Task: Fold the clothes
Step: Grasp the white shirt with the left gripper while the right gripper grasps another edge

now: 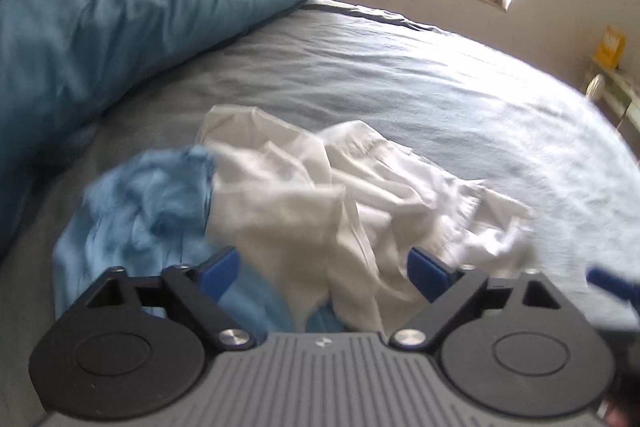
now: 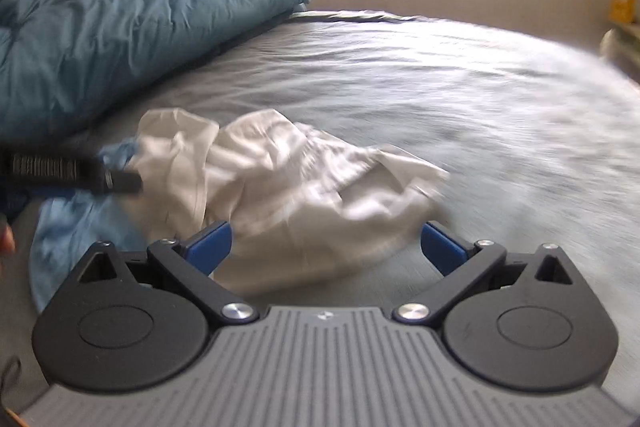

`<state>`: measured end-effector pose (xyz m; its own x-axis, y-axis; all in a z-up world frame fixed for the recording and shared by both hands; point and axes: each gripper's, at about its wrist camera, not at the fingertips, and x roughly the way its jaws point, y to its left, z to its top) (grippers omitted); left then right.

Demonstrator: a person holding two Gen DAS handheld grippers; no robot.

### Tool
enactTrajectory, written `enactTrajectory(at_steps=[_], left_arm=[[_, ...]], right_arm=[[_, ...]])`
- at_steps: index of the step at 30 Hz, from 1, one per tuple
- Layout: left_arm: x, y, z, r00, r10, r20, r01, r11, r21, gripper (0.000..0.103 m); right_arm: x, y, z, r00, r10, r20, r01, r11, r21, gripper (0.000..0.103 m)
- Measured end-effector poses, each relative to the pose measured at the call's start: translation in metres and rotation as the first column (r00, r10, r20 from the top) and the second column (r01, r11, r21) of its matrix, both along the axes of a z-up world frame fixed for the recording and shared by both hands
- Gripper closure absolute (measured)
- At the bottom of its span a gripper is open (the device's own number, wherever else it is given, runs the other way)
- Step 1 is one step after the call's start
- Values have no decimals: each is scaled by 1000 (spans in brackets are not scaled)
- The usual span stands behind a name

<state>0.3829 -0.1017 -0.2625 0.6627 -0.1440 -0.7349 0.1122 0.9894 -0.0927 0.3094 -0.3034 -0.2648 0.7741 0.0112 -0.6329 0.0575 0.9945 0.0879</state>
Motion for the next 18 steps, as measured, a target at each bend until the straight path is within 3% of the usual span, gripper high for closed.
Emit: enactTrajectory(at_steps=[2,4,6,8,14,15,17,18], left_arm=[[18,-10,-13,1000,-13,-1,13,999,49,24],[31,-16,-30,999,-9,-37,12,995,96,32],[40,-18,-46,996,11,-89,0,992,124,49],[43,-15,-55,993,31,-116,-18,993,116,53],[51,-9,-63,990,54,-132,-44,996,75,86],[52,-10,-64,990,51,-133,-41,996,76,87],[54,-11,-66,989,55,-135,-44,996,82,87],[54,-11,-66,989,58,-134,-48,996,78,89]], right_arm=[[39,-5,-8,1000,14,-15,-14,998,55,3],[69,-2,-15,999,27,-33,-24,996,87,4],[99,0,-18,998,41,-48,-35,994,108,4],[120,5,-24,996,59,-71,-51,992,116,4],[161,19,-48,977,87,-196,-72,994,83,7],[165,20,-53,970,89,-226,-73,994,79,8],[173,23,-64,954,94,-285,-76,994,73,16],[175,26,-71,941,89,-327,-77,996,48,29]])
